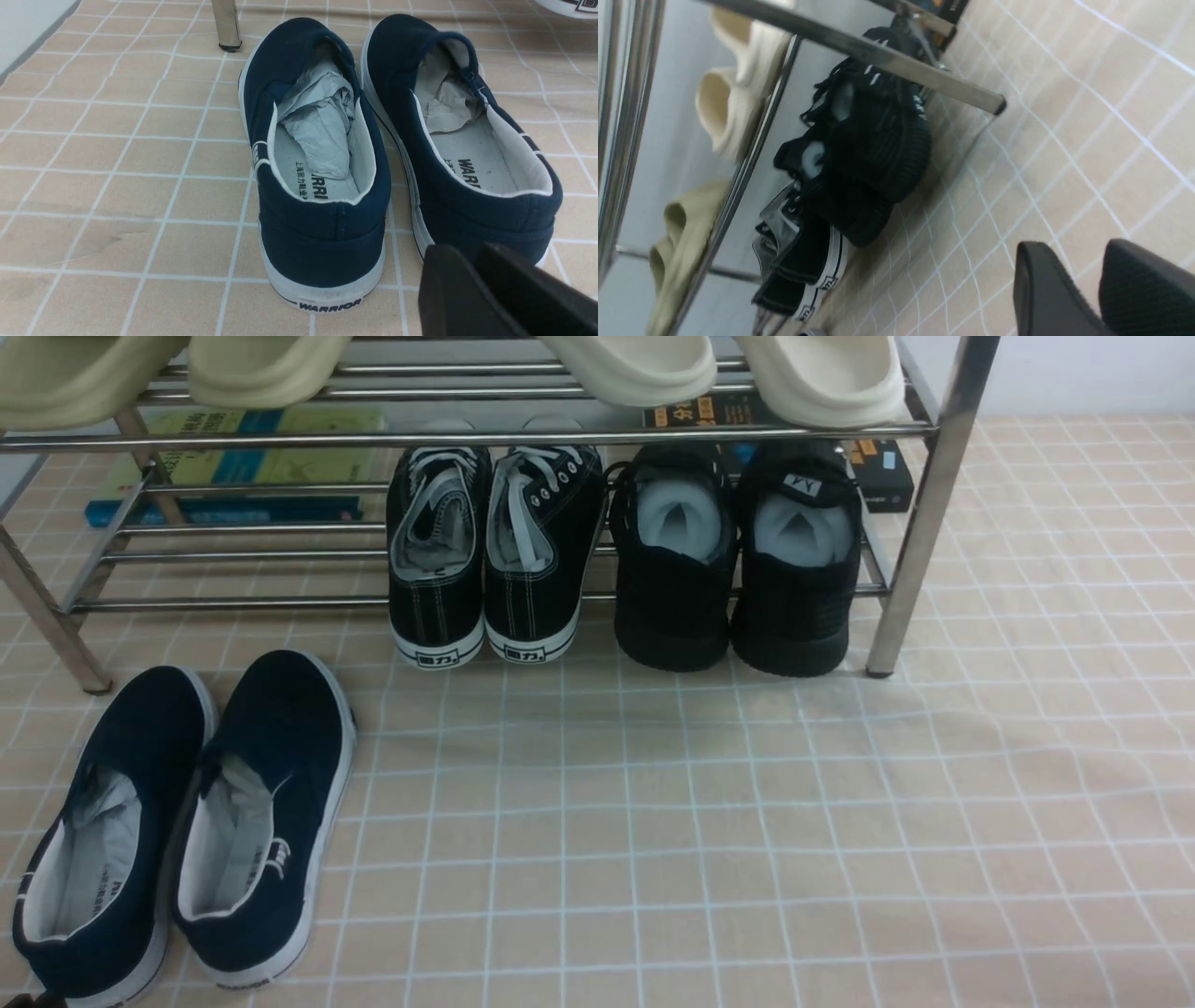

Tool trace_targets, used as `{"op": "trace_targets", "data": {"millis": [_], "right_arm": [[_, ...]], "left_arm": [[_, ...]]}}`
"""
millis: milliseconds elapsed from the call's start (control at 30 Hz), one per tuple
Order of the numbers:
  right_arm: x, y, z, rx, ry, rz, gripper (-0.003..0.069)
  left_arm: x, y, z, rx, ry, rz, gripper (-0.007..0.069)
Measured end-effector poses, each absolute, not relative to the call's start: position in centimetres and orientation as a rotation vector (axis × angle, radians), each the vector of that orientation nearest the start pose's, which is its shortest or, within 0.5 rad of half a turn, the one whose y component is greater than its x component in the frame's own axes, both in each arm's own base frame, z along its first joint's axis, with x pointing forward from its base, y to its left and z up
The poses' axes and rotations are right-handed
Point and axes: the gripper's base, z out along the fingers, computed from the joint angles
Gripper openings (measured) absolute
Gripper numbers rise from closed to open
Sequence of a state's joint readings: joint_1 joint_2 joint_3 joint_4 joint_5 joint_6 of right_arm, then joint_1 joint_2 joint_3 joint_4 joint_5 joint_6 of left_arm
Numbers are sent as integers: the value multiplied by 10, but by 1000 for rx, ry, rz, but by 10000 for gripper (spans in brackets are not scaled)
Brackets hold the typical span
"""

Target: Take the shoes off the shelf from the light coffee tablecloth by hand.

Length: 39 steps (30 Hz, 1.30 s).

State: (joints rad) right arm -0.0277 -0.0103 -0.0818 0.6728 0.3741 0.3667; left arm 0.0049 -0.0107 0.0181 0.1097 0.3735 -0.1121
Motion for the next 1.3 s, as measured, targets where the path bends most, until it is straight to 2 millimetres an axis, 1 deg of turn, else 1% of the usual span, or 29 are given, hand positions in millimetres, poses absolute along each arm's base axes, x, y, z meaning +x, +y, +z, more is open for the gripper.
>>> {"op": "trace_targets", "data": {"millis": [33, 100, 167, 200, 233, 267, 300, 333, 400, 467, 500, 533, 567, 600, 633, 667, 700, 733, 767, 833, 867, 900, 1000, 1033, 1100, 1167, 1300], "right_arm": [[45, 20, 234, 583, 1617, 842, 120], [42, 22, 268, 413, 1616, 728, 29], [47, 23, 292, 301, 1684, 639, -8], [50, 24, 304, 257, 1720, 609, -10], [57, 26, 311, 219, 1795, 584, -9], [60, 26, 313, 206, 1830, 576, -8], [74, 29, 314, 177, 1981, 568, -3], [85, 30, 314, 158, 2092, 567, 0], [109, 33, 305, 144, 2324, 588, 1], [131, 35, 296, 110, 2483, 628, 3], [141, 37, 293, 87, 2533, 655, 3], [146, 38, 291, 60, 2552, 667, 3], [169, 45, 286, -3, 2605, 752, 5], [178, 49, 285, -47, 2615, 788, 5], [183, 51, 283, -64, 2625, 796, 5], [198, 60, 284, -128, 2628, 850, 7], [207, 68, 288, -179, 2625, 866, 8], [213, 72, 289, -203, 2625, 871, 9], [226, 85, 294, -287, 2630, 877, 11], [242, 102, 300, -365, 2641, 851, 15], [256, 114, 305, -405, 2650, 814, 18], [257, 118, 305, -419, 2652, 812, 20], [281, 153, 312, -453, 2688, 735, 36], [289, 167, 314, -458, 2696, 705, 50], [298, 185, 320, -486, 2692, 657, 76], [306, 200, 329, -486, 2670, 616, 120], [319, 221, 351, -480, 2562, 542, 221]], "left_arm": [[52, 4, 174, -41, 1862, 34, 118], [52, 4, 174, -41, 1862, 34, 122], [52, 4, 174, -41, 1862, 34, 125], [52, 4, 174, -41, 1862, 34, 125], [52, 4, 174, -41, 1862, 34, 126], [52, 4, 174, -41, 1862, 34, 127], [52, 4, 174, -41, 1862, 34, 127], [52, 4, 174, -41, 1862, 34, 127], [52, 4, 174, -41, 1862, 34, 128], [52, 4, 174, -41, 1863, 34, 132], [52, 4, 174, -41, 1863, 34, 135], [52, 4, 174, -41, 1863, 34, 136], [52, 4, 174, -41, 1863, 34, 139], [52, 4, 174, -41, 1863, 34, 139], [52, 4, 174, -41, 1863, 34, 140], [52, 4, 174, -41, 1863, 34, 141], [52, 4, 174, -41, 1863, 34, 141], [52, 4, 174, -41, 1863, 34, 142], [52, 4, 174, -41, 1863, 34, 143], [52, 4, 174, -41, 1863, 34, 144], [52, 4, 174, -41, 1863, 34, 145], [52, 4, 174, -41, 1863, 34, 146], [52, 4, 174, -41, 1863, 34, 149], [52, 4, 174, -41, 1863, 34, 151], [52, 4, 174, -41, 1863, 34, 155], [52, 4, 174, -41, 1863, 34, 158], [52, 4, 174, -41, 1863, 34, 161]]}}
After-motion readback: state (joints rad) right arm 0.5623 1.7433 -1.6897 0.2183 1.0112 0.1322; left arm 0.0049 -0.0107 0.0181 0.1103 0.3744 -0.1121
